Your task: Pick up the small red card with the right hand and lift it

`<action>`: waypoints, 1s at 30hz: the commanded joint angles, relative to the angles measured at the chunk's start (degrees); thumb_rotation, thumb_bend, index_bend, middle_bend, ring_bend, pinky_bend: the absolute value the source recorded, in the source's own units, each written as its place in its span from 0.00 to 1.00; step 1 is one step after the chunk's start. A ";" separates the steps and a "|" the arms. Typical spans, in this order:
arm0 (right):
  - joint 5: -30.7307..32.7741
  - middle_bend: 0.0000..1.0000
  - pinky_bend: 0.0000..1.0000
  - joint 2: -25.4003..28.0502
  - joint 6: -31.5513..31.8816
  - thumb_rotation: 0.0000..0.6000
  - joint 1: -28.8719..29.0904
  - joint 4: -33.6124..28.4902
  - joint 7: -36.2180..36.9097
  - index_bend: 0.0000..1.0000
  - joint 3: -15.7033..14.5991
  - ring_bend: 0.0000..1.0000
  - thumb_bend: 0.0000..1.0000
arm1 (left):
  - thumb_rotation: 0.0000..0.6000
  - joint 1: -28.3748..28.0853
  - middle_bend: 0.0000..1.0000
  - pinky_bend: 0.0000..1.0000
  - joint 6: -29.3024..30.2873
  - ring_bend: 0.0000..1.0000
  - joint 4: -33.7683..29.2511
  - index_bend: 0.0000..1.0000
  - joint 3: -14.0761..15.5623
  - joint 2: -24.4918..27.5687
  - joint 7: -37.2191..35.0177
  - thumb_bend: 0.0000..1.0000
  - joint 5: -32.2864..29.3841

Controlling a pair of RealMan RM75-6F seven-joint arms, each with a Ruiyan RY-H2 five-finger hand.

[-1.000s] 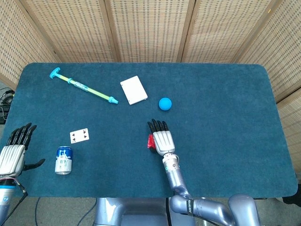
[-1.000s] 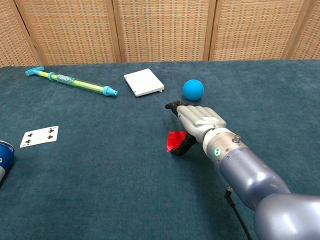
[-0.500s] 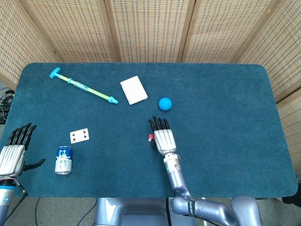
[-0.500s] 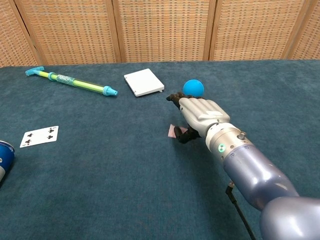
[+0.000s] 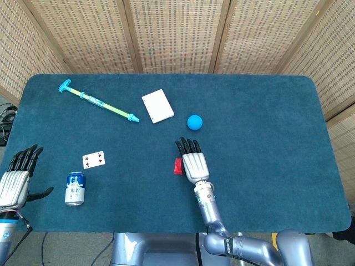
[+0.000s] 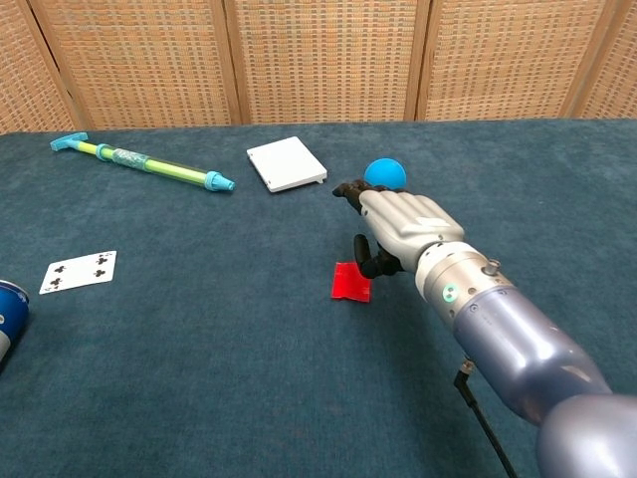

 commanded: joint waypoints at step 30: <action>3.27 0.00 0.00 -0.02 -4.42 1.00 -0.35 -0.76 0.40 0.09 -0.75 0.00 0.40 | 1.00 0.24 0.00 0.04 0.73 0.00 -0.50 0.00 -0.02 0.54 -0.60 0.13 0.44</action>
